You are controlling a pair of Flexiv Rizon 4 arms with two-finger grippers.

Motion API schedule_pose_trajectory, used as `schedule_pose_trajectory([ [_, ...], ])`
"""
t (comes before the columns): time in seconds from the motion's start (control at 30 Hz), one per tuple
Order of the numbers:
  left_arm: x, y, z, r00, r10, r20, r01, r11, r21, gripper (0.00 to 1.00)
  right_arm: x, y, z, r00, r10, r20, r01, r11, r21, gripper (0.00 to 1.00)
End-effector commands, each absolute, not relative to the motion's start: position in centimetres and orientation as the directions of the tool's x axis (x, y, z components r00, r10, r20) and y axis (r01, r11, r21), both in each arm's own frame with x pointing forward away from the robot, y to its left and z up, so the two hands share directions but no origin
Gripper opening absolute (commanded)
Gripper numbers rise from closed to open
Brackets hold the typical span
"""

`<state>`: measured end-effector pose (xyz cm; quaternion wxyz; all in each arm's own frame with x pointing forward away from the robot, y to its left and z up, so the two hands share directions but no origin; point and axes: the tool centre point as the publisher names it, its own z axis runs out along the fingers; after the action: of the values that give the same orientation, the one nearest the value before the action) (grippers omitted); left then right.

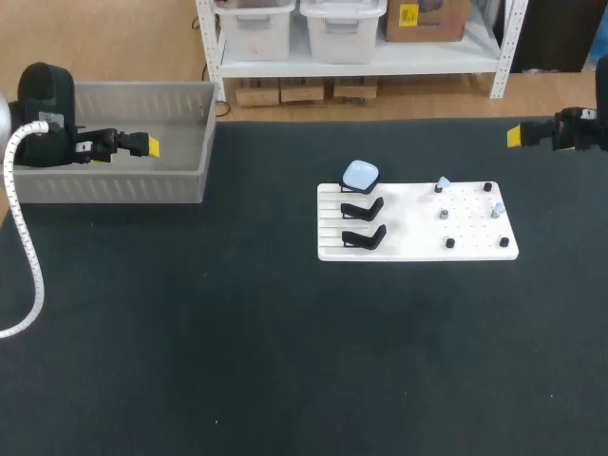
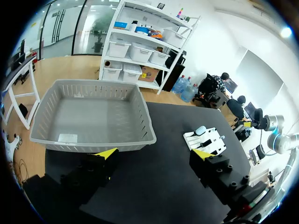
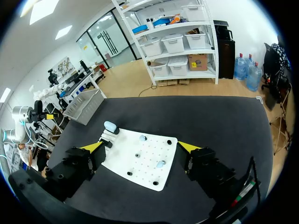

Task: Pick up each earbud case from the left stands, insert the matching earbuds, close the lid, and place the case in the box.

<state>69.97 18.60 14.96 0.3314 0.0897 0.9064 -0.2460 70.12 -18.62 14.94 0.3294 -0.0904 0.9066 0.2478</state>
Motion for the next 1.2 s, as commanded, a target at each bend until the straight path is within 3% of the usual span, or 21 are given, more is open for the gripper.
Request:
schedule_pose_trajectory([
  [0.03,70.0,18.5,15.1,-0.767,0.0,-0.641,0.32,0.867,-0.382,1.0,70.1,-18.6,15.0,-0.767,-0.001,-0.642,-0.326,0.862,0.388,1.0],
  [0.73,70.0,18.5,15.1,-0.767,0.0,-0.641,0.32,0.867,-0.382,1.0,70.1,-18.6,15.0,-0.767,-0.001,-0.642,-0.326,0.862,0.388,1.0],
  [0.93,70.7,17.9,16.3,-0.68,0.08,-0.729,0.487,0.792,-0.368,1.0,70.1,-18.6,15.0,-0.767,-0.001,-0.642,-0.326,0.862,0.388,1.0],
  [1.2,72.0,15.8,17.6,-0.496,0.277,-0.823,0.737,0.636,-0.23,1.0,70.1,-18.6,15.0,-0.767,-0.001,-0.642,-0.326,0.862,0.388,1.0],
])
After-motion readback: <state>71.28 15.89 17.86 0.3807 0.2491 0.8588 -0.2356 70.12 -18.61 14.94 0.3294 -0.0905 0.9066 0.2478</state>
